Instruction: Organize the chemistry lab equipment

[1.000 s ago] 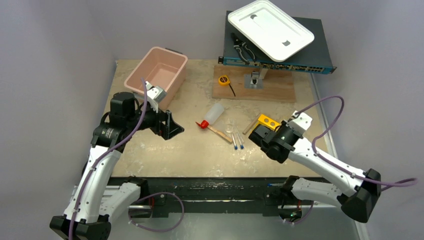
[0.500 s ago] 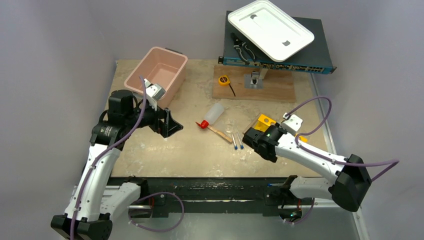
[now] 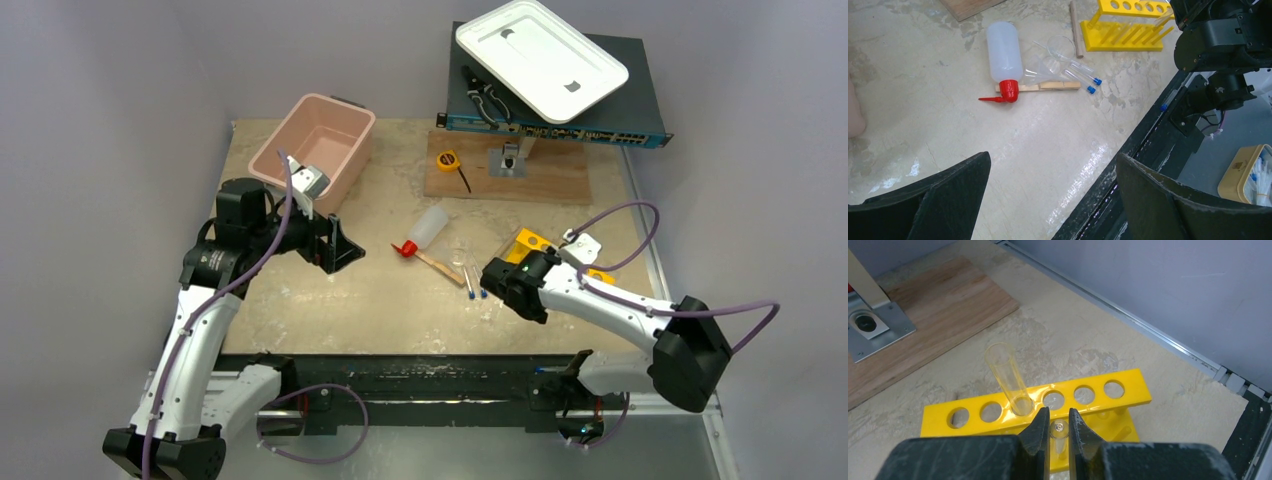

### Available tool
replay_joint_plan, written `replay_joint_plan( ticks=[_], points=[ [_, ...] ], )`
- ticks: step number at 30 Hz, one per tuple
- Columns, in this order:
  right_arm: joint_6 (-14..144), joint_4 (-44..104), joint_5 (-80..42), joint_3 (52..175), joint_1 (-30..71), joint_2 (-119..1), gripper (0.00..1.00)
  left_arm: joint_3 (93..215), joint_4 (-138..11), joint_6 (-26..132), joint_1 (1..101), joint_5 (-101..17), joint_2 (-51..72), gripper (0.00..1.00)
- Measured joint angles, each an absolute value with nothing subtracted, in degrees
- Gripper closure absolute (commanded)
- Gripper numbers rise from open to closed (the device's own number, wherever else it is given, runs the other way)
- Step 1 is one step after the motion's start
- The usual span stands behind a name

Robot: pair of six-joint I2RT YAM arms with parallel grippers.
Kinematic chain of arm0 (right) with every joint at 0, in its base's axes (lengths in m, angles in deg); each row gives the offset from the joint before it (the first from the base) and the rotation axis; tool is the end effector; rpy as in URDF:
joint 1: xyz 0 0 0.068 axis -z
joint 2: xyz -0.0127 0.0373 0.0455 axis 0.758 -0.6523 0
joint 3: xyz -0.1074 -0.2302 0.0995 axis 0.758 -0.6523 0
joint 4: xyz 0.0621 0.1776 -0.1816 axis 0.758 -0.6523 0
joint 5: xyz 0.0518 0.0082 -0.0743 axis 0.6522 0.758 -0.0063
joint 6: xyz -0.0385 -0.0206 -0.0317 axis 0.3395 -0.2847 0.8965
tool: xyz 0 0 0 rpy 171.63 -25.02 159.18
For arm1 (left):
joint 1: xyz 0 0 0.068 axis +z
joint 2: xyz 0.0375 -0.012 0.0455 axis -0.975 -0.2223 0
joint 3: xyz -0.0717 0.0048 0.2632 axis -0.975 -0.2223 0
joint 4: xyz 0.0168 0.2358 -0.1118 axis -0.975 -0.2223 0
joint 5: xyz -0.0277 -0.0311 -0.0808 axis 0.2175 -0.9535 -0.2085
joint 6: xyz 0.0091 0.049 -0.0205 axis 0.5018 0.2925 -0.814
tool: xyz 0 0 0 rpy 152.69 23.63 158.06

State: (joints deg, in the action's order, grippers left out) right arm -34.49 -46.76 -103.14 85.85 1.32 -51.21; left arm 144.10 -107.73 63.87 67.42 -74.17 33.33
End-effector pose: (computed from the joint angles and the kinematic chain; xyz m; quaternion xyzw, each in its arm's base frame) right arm 0.1421 0.1059 0.2364 0.3210 0.7128 -0.2201 0.5835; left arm 0.1681 -0.0523 0.3696 0.2304 0.8064 -0.3436 0.4226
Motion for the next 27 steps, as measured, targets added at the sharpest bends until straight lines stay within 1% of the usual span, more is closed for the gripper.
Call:
replay_joint_plan(
  ticks=[19,27],
  points=[
    [-35.1,-47.0,-102.9,85.5,1.3,-52.6,1.00,144.8,-108.0,66.1,67.8,-74.2,33.5,0.04],
    [-34.9,-47.3,-102.5,87.7,1.5,-57.3,1.00,145.2,-108.0,66.5,67.9,-74.1,33.6,0.04]
  ],
)
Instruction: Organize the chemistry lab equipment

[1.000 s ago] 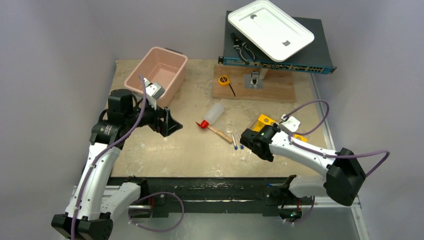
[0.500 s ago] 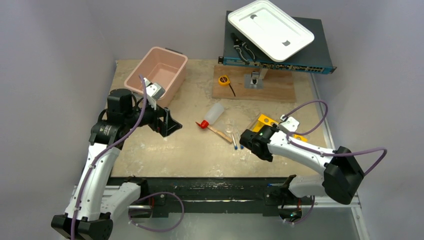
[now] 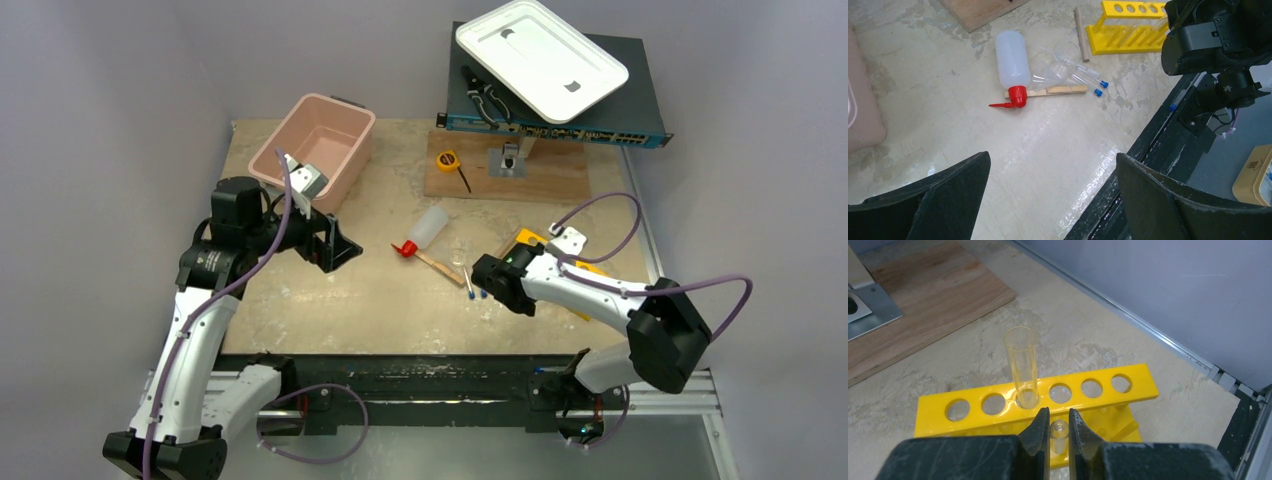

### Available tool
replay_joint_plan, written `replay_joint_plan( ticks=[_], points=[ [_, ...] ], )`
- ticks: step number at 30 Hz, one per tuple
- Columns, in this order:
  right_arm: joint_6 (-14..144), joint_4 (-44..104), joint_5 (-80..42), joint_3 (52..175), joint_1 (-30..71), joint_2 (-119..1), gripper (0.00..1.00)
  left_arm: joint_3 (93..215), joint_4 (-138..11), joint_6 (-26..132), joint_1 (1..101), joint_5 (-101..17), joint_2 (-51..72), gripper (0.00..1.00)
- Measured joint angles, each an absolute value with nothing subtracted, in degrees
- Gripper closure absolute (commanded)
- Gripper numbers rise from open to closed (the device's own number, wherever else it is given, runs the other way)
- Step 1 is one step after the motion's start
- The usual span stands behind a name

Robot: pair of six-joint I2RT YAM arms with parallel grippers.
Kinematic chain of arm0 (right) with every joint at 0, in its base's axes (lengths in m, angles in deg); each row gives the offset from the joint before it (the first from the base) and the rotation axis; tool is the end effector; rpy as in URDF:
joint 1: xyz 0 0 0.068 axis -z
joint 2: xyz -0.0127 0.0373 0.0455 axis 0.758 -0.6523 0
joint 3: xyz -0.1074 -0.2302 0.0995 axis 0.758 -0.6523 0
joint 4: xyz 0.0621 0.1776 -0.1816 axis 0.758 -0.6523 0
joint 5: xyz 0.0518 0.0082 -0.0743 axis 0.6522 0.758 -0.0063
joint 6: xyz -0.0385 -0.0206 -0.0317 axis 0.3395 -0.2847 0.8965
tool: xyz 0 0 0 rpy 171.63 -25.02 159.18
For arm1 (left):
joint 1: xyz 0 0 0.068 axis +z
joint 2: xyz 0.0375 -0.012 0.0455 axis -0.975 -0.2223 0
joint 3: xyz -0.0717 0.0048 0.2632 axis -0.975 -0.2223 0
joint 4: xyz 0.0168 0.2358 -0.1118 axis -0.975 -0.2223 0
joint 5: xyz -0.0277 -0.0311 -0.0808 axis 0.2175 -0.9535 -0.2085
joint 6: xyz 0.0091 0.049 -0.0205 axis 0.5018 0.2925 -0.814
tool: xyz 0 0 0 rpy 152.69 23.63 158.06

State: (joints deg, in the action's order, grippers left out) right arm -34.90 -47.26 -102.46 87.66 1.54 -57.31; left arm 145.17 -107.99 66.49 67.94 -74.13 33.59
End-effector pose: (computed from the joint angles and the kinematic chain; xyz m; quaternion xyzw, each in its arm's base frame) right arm 0.1533 0.1174 0.2260 0.3028 0.7228 -0.2496 0.5688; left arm 0.1663 -0.0504 0.3758 0.2474 0.7976 -0.3305 0.4397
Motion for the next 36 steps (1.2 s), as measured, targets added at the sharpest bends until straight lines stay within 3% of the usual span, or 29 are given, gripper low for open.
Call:
replay_joint_plan(
  ticks=[24,36],
  points=[
    [-41.7,-47.7,-98.7,85.5,4.7,-49.4,1.00,145.6,-108.0,67.5,68.1,-74.0,33.7,0.04],
    [-41.5,-47.5,-98.7,85.6,5.9,-53.3,1.00,146.7,-108.5,68.9,68.1,-73.9,33.5,0.04]
  ],
)
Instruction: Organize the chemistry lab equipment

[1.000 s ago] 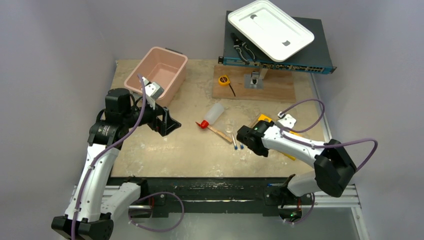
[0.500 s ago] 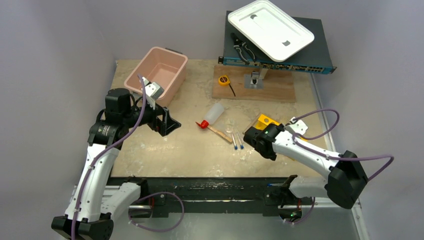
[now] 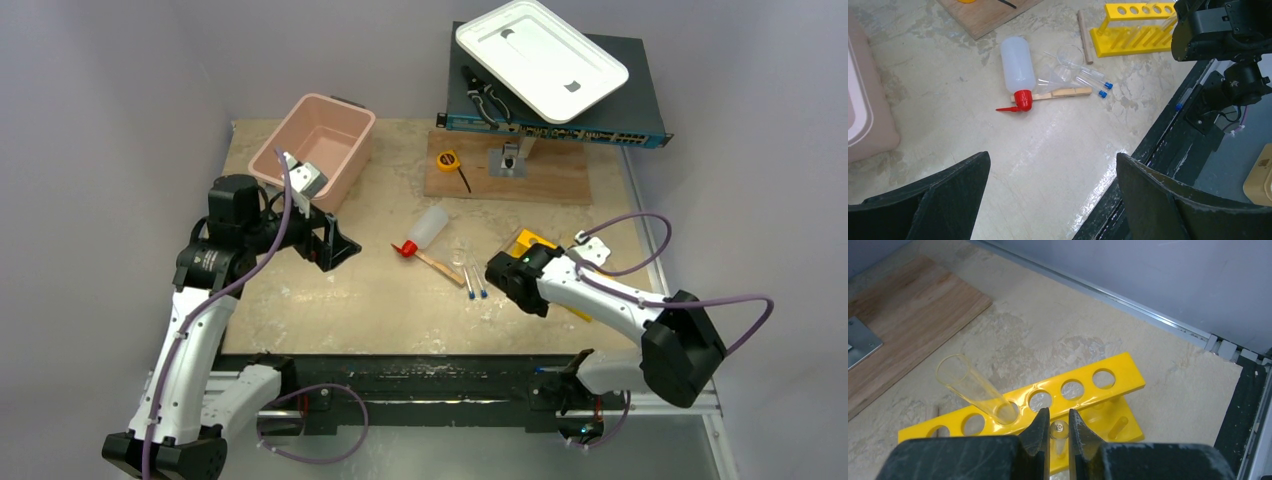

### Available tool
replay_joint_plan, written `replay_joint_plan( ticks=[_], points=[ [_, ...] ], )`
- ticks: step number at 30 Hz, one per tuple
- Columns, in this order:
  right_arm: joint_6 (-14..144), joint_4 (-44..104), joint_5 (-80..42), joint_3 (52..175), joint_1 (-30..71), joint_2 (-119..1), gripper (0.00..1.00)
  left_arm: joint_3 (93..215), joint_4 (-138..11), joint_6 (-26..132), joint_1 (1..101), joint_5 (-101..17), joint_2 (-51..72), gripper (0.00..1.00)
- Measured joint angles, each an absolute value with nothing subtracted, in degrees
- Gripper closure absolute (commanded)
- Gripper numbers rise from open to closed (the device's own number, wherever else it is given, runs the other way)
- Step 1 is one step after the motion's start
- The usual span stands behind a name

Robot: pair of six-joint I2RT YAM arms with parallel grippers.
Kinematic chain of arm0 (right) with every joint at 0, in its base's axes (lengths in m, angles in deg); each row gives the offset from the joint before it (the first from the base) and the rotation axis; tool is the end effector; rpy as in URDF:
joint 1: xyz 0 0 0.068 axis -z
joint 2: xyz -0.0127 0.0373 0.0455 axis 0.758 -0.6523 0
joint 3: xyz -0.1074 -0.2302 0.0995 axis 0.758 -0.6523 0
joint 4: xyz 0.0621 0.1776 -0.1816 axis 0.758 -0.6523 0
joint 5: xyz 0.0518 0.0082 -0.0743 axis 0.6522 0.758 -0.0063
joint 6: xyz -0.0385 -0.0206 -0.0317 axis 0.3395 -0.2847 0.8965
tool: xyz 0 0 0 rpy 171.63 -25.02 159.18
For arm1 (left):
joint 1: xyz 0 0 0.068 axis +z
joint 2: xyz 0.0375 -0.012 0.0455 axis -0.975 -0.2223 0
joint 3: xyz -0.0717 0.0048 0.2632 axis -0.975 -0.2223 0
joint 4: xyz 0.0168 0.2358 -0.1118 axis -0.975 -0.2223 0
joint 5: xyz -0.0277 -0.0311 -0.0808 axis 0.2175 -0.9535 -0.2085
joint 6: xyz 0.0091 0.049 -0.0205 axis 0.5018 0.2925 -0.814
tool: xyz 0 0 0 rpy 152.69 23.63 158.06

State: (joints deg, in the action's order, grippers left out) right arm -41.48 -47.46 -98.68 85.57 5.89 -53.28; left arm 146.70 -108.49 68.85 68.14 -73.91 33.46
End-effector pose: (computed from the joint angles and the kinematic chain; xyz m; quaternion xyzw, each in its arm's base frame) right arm 0.1511 0.0962 0.2274 0.3930 0.7009 -0.2246 0.5512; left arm 0.1652 -0.0495 0.3830 0.2635 0.7896 -0.3180 0.4538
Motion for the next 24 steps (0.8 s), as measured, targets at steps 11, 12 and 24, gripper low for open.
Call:
replay_joint_plan(
  ticks=[11,12,24],
  points=[
    [-42.1,-47.4,-98.7,85.6,6.9,-55.1,1.00,147.7,-108.9,69.9,68.1,-73.9,32.7,0.03],
    [-42.2,-47.4,-98.7,85.6,6.9,-55.5,1.00,147.7,-108.9,69.9,68.1,-73.9,32.7,0.03],
    [-42.1,-47.7,-98.2,87.1,6.9,-57.6,0.55,148.4,-109.5,70.3,68.1,-73.9,32.7,0.03]
  ],
)
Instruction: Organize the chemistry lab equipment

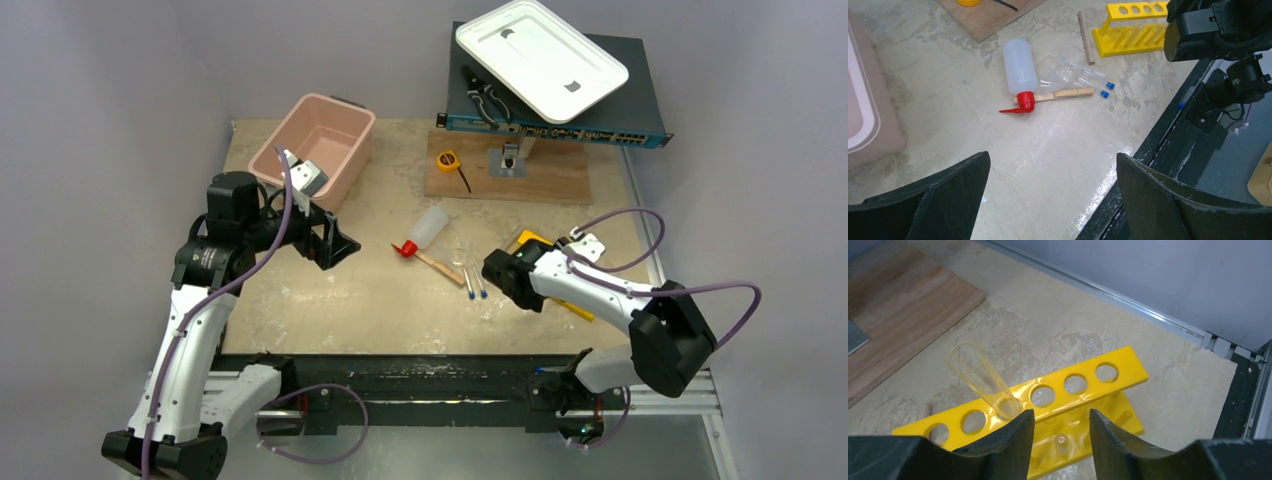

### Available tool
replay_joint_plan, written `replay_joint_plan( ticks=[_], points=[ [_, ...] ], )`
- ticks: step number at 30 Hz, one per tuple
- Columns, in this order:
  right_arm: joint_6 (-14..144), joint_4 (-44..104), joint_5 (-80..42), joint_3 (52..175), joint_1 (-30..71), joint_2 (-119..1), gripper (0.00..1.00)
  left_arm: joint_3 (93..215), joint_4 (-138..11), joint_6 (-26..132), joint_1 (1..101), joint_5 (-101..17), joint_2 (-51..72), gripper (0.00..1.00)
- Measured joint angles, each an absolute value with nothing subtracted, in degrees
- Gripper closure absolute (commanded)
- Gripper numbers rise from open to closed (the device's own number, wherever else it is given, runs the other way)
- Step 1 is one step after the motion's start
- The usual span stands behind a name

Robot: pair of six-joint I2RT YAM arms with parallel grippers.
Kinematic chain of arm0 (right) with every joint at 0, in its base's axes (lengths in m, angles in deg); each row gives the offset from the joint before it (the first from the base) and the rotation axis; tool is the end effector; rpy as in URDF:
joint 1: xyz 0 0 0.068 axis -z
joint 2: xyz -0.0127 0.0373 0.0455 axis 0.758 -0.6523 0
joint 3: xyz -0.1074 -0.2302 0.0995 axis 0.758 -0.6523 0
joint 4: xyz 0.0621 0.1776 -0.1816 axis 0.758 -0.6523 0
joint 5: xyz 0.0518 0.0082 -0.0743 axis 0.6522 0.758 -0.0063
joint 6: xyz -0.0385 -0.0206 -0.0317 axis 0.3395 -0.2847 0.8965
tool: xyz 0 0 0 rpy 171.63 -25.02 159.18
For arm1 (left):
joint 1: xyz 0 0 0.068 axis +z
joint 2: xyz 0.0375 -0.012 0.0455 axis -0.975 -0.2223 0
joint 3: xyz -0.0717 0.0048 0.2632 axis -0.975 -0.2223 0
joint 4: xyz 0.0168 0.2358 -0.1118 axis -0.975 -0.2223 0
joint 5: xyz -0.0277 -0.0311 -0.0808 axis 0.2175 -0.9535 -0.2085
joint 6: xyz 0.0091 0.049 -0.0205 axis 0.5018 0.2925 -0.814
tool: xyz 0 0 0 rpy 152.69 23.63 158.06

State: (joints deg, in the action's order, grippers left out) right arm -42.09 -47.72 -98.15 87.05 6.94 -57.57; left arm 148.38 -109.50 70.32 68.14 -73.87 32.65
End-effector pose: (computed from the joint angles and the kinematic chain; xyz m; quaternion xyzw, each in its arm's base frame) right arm 0.1613 0.1013 0.2207 0.3906 0.7035 -0.2468 0.5399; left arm 0.1663 -0.0497 0.3885 0.2731 0.7869 -0.3121 0.4569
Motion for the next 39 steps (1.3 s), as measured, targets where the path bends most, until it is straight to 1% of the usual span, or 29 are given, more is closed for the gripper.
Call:
replay_joint_plan(
  ticks=[2,4,6,7,10,15,19,22,25,28,31,36,39],
  points=[
    [-42.0,-47.8,-97.7,87.1,6.9,-56.9,0.53,148.4,-109.5,70.3,68.1,-73.9,32.7,0.03],
    [-41.8,-47.9,-97.3,87.1,6.9,-56.1,0.50,148.4,-109.5,70.3,68.1,-73.9,32.7,0.03],
    [-41.4,-48.0,-97.2,87.2,6.9,-55.3,0.51,148.4,-109.5,70.3,68.1,-73.9,32.7,0.03],
    [-41.0,-48.0,-97.2,87.4,6.9,-55.0,0.52,148.4,-109.5,70.3,68.1,-73.9,32.7,0.03],
    [-39.2,-48.1,-97.1,88.9,6.9,-54.3,0.65,148.4,-109.5,70.3,68.1,-73.9,32.7,0.03],
    [-31.0,-43.7,-95.6,92.3,6.0,-51.0,0.74,148.4,-109.7,70.4,68.1,-73.9,32.7,0.03],
    [-21.5,-33.8,-91.5,90.5,2.1,-45.0,0.86,148.4,-110.1,70.5,68.2,-73.5,32.8,0.03],
    [-13.0,-22.3,-86.0,84.8,0.6,-39.6,0.89,148.4,-110.4,70.9,68.2,-73.1,32.8,0.03],
    [-6.2,-12.5,-80.9,78.7,0.5,-37.0,0.90,148.4,-110.6,71.4,68.2,-72.6,32.8,0.03],
    [-2.8,-7.6,-77.9,77.5,0.6,-39.1,0.89,148.4,-110.8,71.7,68.2,-72.1,32.8,0.03],
    [-0.7,-3.5,-76.3,78.4,0.6,-44.4,0.89,148.4,-110.9,72.5,68.2,-71.3,32.5,0.04],
    [-0.6,-1.2,-75.4,81.5,1.9,-55.0,0.89,148.4,-111.3,73.8,68.5,-70.1,30.8,0.02],
    [-0.6,0.3,-75.2,81.8,3.3,-58.3,0.89,148.6,-112.0,74.3,68.7,-69.3,29.1,0.02]
  ],
)
